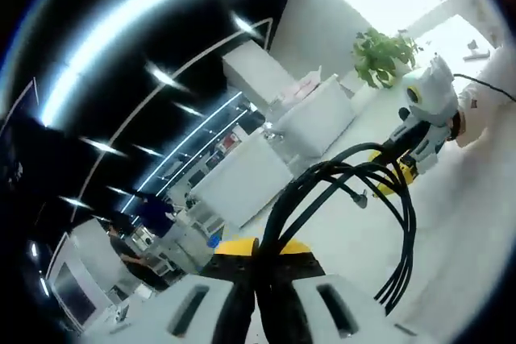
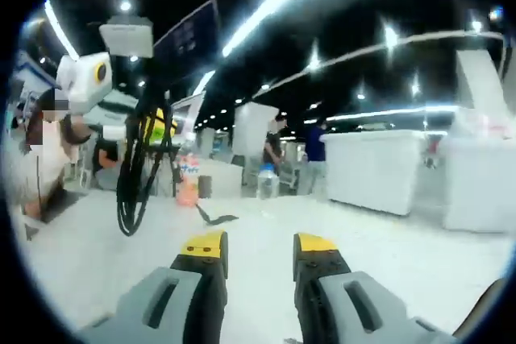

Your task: Coil the Type-C to USB data cable on the desktop and secure it with Velcro straps.

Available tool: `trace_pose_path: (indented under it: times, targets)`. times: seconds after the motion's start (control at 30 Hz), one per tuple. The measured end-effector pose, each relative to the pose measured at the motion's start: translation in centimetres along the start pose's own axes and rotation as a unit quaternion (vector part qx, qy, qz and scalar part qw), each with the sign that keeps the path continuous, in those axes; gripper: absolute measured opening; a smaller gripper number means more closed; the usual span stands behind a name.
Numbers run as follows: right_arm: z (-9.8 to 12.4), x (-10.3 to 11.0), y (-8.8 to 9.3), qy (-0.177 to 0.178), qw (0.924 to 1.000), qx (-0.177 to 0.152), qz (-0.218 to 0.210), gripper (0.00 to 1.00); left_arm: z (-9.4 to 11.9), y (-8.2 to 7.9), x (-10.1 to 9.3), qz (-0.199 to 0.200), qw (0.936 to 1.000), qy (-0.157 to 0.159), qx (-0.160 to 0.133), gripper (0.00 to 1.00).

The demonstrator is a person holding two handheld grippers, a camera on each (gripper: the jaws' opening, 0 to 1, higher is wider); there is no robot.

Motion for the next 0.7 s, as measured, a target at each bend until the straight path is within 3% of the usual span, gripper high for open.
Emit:
trace_pose_path:
  times: [0.07, 0.17, 0.33, 0.4, 0.47, 0.57, 0.7]
  targets:
    - [-3.4, 1.1, 0.8, -0.035, 0.9992, 0.004, 0.020, 0.31, 1.5, 2.0, 0.9, -0.004, 0.9999, -0.006, 0.010, 0.05]
    - [-7.7, 2.4, 1.2, -0.061, 0.9980, 0.006, 0.013, 0.31, 3.5, 4.8, 2.0, -0.001, 0.9989, -0.011, 0.045, 0.05]
    - [-13.3, 4.2, 1.3, -0.088, 0.9960, 0.017, 0.004, 0.31, 4.9, 7.3, 3.2, -0.002, 0.9976, -0.020, 0.067, 0.05]
    - [-14.9, 4.9, 1.9, -0.099, 0.9944, 0.039, -0.002, 0.31, 5.1, 8.1, 3.5, -0.004, 0.9976, -0.020, 0.066, 0.06]
    - [-16.4, 5.3, 2.6, -0.088, 0.9942, 0.056, 0.023, 0.30, 5.0, 8.9, 3.6, 0.010, 0.9975, -0.014, 0.068, 0.06]
    - [-17.9, 5.6, 3.1, -0.081, 0.9939, 0.066, 0.037, 0.28, 5.1, 9.6, 3.4, 0.041, 0.9972, -0.008, 0.062, 0.06]
    - [-19.1, 6.2, 2.8, -0.092, 0.9933, 0.054, 0.045, 0.26, 5.3, 10.4, 3.3, 0.042, 0.9972, -0.009, 0.061, 0.06]
Point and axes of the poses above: the point that each gripper's makers call its tool centre point, and the gripper's own axes: z roughly backward along the fingers, x roughly to its left, y roughly out of its underside, the point moved 6 cm from there along z, roughly backward along the fingers, and after that the axes turned 9 degrees about -y, right-handed, at the moved point
